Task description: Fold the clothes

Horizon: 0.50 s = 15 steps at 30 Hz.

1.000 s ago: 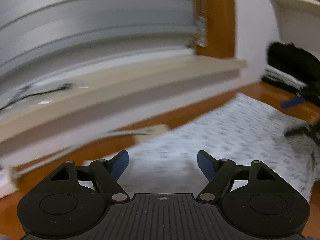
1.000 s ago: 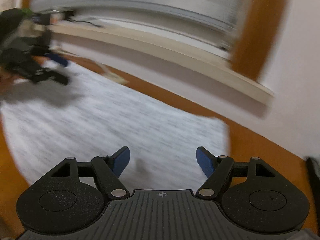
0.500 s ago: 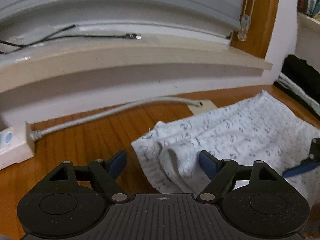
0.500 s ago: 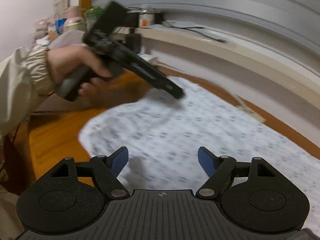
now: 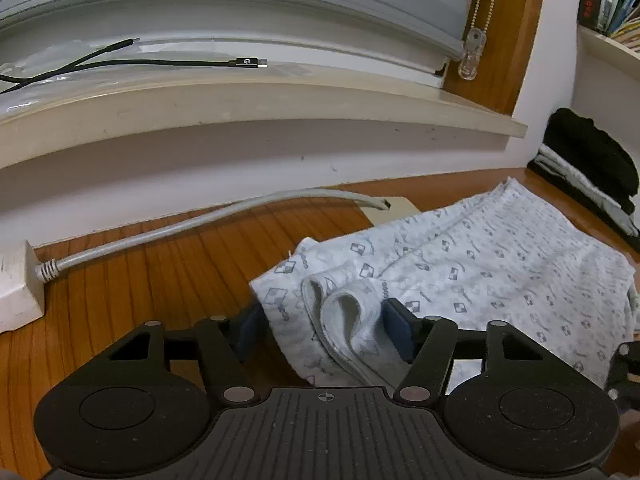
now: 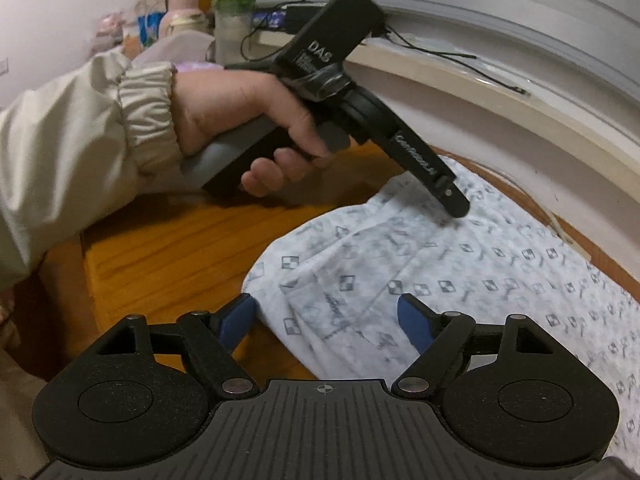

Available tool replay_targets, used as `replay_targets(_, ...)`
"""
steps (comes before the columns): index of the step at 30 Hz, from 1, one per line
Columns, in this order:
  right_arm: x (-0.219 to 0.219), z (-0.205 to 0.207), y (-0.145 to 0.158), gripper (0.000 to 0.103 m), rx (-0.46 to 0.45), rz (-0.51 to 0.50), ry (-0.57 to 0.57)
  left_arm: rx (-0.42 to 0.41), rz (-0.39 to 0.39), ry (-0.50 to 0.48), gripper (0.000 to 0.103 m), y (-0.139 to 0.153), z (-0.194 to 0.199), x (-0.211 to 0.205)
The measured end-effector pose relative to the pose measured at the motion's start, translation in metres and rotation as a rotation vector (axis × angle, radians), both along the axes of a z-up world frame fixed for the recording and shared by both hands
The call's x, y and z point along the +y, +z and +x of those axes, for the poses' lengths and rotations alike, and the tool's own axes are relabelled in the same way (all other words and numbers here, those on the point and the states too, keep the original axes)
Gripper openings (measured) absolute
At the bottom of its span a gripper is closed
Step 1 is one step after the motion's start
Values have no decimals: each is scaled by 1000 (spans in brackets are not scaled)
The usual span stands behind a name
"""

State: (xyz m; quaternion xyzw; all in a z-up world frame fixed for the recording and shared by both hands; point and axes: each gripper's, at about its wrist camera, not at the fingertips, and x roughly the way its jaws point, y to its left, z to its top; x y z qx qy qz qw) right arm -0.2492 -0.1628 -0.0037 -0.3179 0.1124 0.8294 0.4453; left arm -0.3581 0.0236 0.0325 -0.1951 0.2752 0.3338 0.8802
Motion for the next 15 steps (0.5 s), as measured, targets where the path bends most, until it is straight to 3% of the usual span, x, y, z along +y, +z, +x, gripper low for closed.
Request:
replay_targets(4, 7, -3, -4, 75, 17, 15, -5, -19, -6, 9, 57, -1, -2, -2)
replay_targets(7, 14, 4, -5, 51, 56, 13, -39, -31, -13, 15, 46, -2, -3, -5)
replay_targets(9, 16, 8, -4, 29, 62, 26, -63, -54, -29, 11, 32, -3, -5, -6)
replay_targets(10, 18, 13, -3, 26, 92, 16, -83, -66, -43, 18, 26, -4, -5, -6)
replay_targets(12, 20, 22, 0, 23, 158, -2, -113, -90, -69, 33, 23, -5, -6, -6)
replay_targets(15, 13, 26, 4, 22, 161, 58, -132, -76, -56, 51, 20, 1, -1, -9)
